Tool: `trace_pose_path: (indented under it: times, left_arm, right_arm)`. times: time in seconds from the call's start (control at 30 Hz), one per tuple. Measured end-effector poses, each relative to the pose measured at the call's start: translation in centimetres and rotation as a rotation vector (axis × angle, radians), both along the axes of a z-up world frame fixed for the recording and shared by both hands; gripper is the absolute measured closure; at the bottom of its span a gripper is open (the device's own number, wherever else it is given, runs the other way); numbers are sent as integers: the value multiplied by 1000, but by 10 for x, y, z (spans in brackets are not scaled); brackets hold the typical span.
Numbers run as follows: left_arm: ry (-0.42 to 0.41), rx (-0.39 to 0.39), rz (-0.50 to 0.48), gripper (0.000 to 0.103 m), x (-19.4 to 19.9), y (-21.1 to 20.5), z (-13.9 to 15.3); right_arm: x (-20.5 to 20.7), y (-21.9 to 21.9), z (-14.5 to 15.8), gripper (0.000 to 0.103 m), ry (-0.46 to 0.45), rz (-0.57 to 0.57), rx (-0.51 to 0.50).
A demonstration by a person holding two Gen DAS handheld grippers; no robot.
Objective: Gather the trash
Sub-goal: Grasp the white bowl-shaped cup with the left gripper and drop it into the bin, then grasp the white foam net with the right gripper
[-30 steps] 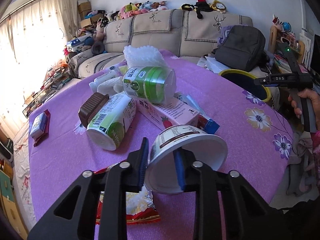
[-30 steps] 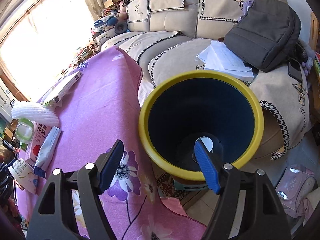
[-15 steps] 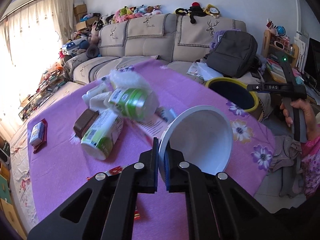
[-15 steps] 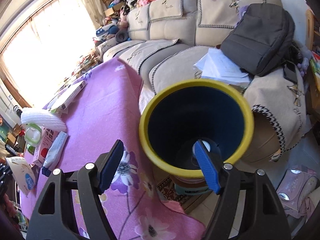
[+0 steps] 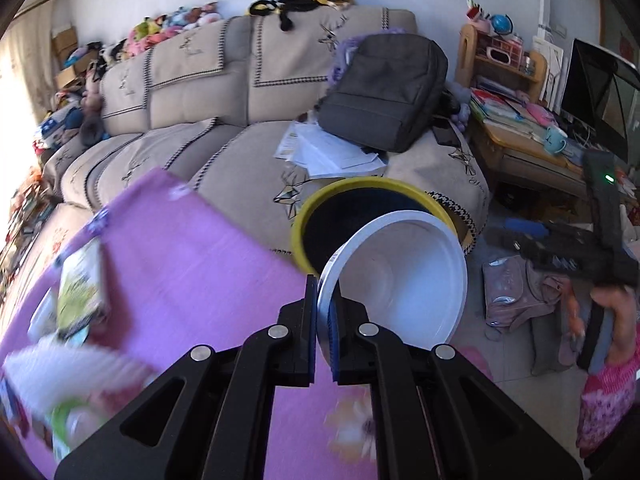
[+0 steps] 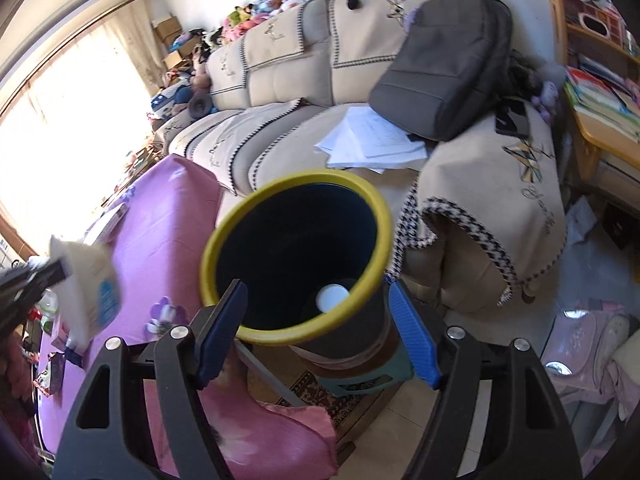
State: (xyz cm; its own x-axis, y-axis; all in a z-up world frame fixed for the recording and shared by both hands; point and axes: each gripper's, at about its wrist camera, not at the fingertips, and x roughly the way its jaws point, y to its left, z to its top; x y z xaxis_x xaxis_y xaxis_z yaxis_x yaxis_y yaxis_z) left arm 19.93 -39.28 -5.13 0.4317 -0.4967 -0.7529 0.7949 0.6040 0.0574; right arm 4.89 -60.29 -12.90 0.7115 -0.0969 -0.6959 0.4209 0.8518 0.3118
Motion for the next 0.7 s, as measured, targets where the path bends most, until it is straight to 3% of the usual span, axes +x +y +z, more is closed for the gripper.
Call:
trace_pose_path:
  times: [0.27,0.43,0.47,0.53,0.6,0.7]
  left_arm:
    - [72,174,8,97,57,-122,-66]
    - [100,277,37,96,75,-150,-102]
    - [106,289,44,93,77,-153,-106]
    - [103,305,52,78,78,-155,-110]
    - [81,299,58,52,75,-153,-109]
    - [55,262,62,51,68,-142,-97]
  right_arm:
    - [-3,-19,-14,33,24,-19,32]
    - [1,-21,-20,33,35,-13,43]
    - [2,-22,-21,31,37,-12,45]
    - [3,-23,-22,30,43,-12,49]
    - [4,-22,-22,30,45,-11,48]
    - [3,-20,-21,30,41,-9,48]
